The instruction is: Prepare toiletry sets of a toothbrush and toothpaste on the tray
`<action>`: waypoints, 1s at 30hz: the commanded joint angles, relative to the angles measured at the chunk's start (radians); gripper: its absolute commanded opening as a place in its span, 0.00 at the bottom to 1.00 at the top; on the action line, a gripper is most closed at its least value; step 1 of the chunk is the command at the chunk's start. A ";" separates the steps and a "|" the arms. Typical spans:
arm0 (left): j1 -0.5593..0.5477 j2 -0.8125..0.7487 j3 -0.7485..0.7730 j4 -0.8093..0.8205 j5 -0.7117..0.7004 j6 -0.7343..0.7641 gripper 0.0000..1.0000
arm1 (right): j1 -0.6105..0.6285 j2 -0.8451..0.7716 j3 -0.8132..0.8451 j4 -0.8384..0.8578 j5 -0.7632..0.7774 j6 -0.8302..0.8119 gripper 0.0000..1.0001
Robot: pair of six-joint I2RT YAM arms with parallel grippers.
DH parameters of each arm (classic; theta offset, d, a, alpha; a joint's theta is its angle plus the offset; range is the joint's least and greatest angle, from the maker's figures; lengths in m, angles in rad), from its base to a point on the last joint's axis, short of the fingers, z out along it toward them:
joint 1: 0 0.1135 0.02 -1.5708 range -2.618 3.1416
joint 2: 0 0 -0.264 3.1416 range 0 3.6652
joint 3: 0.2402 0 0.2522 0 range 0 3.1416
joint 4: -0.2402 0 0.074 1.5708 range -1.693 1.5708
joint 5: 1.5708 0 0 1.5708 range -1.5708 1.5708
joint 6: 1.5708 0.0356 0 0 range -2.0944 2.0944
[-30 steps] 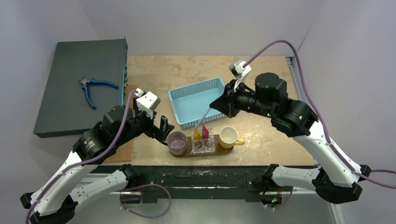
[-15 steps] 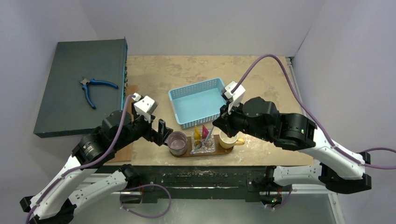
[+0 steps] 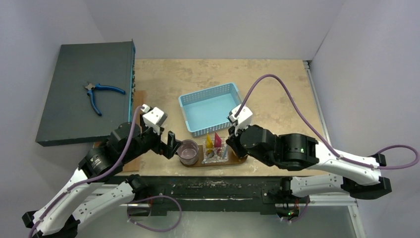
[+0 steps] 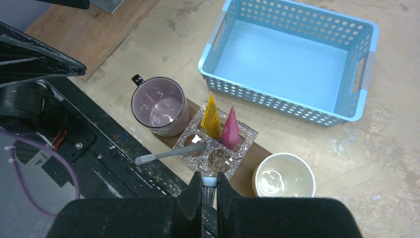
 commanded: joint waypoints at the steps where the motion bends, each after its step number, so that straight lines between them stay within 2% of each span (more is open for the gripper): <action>1: -0.003 -0.025 -0.027 0.040 0.008 -0.005 1.00 | 0.015 -0.026 -0.062 0.114 0.089 0.047 0.00; 22: -0.003 -0.068 -0.042 0.035 0.008 0.005 1.00 | 0.018 -0.017 -0.168 0.209 0.166 0.045 0.00; 30: -0.004 -0.067 -0.040 0.032 0.003 0.007 1.00 | 0.018 -0.057 -0.290 0.337 0.183 0.046 0.00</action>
